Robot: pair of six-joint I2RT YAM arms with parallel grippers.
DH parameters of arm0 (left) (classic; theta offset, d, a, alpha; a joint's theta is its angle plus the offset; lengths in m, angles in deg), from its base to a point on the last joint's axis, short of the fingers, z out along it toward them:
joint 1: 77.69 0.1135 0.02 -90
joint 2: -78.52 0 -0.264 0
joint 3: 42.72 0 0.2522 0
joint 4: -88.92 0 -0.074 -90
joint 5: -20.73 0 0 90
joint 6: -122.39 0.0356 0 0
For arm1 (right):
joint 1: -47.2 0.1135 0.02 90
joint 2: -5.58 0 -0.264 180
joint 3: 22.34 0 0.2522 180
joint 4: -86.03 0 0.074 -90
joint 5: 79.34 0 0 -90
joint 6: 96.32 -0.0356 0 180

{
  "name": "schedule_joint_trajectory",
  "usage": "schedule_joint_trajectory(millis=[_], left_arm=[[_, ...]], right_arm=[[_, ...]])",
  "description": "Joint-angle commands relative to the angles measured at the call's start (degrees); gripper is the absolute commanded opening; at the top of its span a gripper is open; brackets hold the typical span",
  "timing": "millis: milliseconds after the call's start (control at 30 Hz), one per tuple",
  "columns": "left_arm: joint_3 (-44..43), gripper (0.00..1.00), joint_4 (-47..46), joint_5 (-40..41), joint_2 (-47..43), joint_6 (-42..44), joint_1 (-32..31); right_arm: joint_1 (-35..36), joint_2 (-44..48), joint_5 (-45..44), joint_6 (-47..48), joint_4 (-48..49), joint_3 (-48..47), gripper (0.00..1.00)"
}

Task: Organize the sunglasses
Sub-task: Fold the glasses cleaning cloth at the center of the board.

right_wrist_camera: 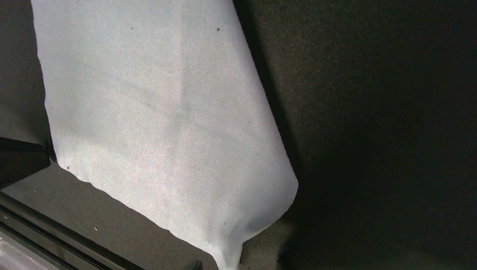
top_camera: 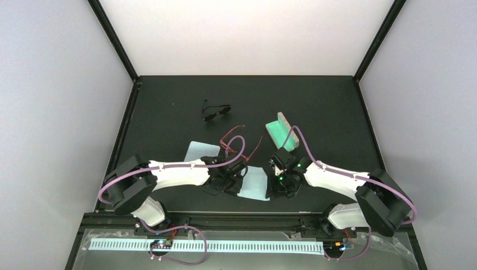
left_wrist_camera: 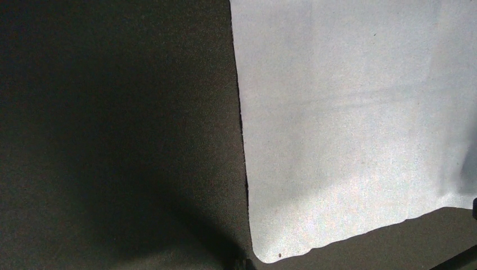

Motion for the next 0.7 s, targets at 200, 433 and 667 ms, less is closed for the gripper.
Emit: schedule_joint_trajectory(millis=[200,433,667], left_arm=[[-1.11,0.01,-0.18,0.01,0.44,-1.72,-0.43],[-1.06,0.02,0.11,0.43,-2.40,-2.24,-0.43],[-1.52,0.14,-0.46,1.30,-4.44,-1.81,-0.43]], right_arm=[[2.90,-4.30,-0.90,-1.25,1.89,1.56,0.27],[3.09,-5.01,-2.22,-0.82,0.42,0.10,0.14],[3.08,-6.01,-2.49,-0.15,-0.11,-0.44,0.04]])
